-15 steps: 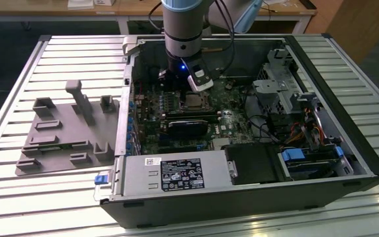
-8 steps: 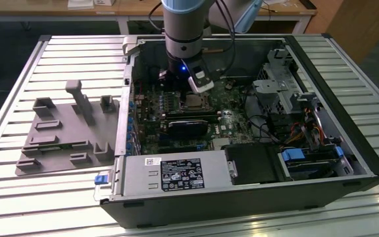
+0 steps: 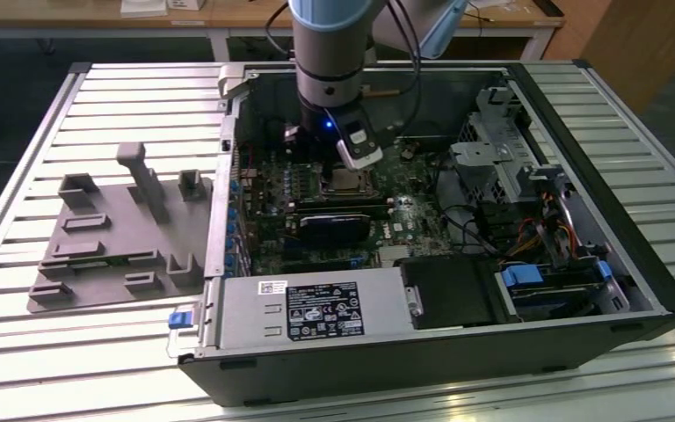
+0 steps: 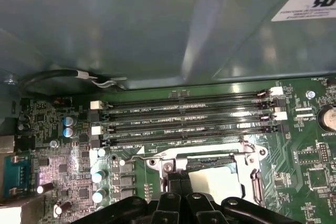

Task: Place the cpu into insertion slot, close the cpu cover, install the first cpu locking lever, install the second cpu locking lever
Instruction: 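Close the cpu cover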

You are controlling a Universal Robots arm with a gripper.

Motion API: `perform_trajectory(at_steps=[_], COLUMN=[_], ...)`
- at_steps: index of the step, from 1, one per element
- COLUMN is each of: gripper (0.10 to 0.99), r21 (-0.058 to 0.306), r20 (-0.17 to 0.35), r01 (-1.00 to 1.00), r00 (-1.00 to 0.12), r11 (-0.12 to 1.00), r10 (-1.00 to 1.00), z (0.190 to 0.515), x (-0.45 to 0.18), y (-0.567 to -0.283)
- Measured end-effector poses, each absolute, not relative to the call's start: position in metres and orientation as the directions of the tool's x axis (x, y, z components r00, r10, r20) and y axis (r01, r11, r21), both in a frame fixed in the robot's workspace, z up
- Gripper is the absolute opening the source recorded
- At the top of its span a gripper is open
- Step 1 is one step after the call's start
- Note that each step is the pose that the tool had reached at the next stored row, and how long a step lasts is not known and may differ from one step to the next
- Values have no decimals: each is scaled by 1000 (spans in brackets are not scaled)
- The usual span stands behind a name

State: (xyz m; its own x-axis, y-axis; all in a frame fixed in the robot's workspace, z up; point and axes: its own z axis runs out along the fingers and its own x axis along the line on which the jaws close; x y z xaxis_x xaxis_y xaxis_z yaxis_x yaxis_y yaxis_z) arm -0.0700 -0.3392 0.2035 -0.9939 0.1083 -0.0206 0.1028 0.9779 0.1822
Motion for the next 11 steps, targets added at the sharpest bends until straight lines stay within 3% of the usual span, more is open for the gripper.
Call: perform_trajectory(at_steps=[11], gripper=[102], r21=[185], r20=[-20], r01=[104], r00=[-994], r11=[977], r10=[109], z=[201], x=[-70], y=[-340])
